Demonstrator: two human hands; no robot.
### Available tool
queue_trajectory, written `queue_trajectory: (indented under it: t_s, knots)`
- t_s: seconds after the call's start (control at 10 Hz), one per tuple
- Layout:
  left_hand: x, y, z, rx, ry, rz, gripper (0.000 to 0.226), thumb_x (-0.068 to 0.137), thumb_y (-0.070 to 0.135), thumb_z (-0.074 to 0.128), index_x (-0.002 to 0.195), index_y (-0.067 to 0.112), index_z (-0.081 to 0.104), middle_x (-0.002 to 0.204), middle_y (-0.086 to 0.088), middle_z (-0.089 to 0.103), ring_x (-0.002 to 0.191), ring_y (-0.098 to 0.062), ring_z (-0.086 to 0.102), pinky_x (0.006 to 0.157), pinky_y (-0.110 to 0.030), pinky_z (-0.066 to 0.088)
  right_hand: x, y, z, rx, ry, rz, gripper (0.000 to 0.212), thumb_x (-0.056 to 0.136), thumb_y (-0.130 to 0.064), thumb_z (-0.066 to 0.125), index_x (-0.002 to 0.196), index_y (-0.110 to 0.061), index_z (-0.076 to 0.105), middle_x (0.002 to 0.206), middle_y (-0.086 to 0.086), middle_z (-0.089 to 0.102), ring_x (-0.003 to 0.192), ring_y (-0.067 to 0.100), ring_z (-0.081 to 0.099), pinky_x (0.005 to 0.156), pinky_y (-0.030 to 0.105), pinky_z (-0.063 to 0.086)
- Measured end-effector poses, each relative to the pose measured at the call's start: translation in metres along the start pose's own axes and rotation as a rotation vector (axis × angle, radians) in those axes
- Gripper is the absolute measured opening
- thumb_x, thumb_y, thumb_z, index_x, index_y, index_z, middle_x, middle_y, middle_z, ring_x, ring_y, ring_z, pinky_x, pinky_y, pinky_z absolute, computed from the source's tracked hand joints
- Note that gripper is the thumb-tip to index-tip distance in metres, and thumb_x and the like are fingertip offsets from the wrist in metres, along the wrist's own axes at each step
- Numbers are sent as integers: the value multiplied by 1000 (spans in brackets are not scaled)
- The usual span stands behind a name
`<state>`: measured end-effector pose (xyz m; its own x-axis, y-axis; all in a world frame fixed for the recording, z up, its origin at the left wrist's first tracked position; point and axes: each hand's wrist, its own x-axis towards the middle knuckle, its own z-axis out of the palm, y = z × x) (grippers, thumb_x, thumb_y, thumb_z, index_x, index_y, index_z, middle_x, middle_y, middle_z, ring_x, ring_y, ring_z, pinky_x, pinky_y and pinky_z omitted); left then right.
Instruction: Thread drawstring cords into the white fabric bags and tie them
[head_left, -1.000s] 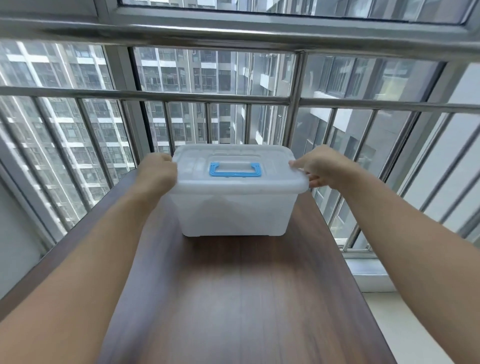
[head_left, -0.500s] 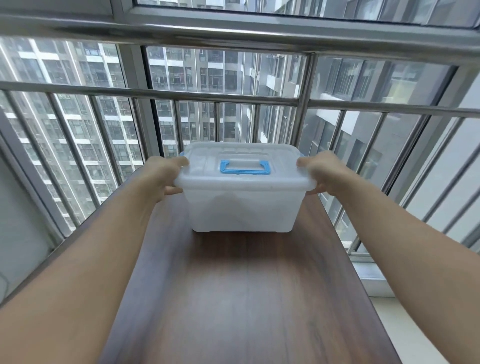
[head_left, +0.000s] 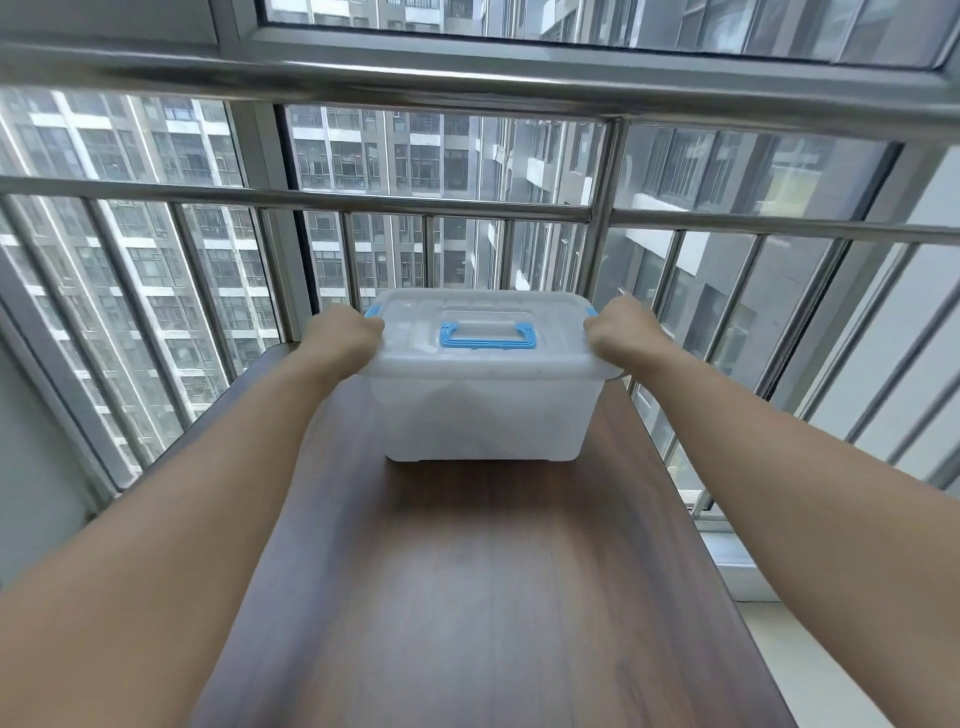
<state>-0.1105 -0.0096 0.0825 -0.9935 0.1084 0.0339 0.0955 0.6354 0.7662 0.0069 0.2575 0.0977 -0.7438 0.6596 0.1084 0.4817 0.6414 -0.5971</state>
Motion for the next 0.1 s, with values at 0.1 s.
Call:
queue_trajectory:
  t_s: [0.1]
  knots:
    - [1, -12, 6, -235, -27, -19, 62, 96, 56, 45, 124, 2, 56, 120, -14, 61, 104, -30, 60, 85, -37, 47, -3, 3, 2, 198, -65, 69, 46, 105, -37, 46, 123, 3, 57, 119, 14, 58, 97, 30, 58, 69, 31, 46]
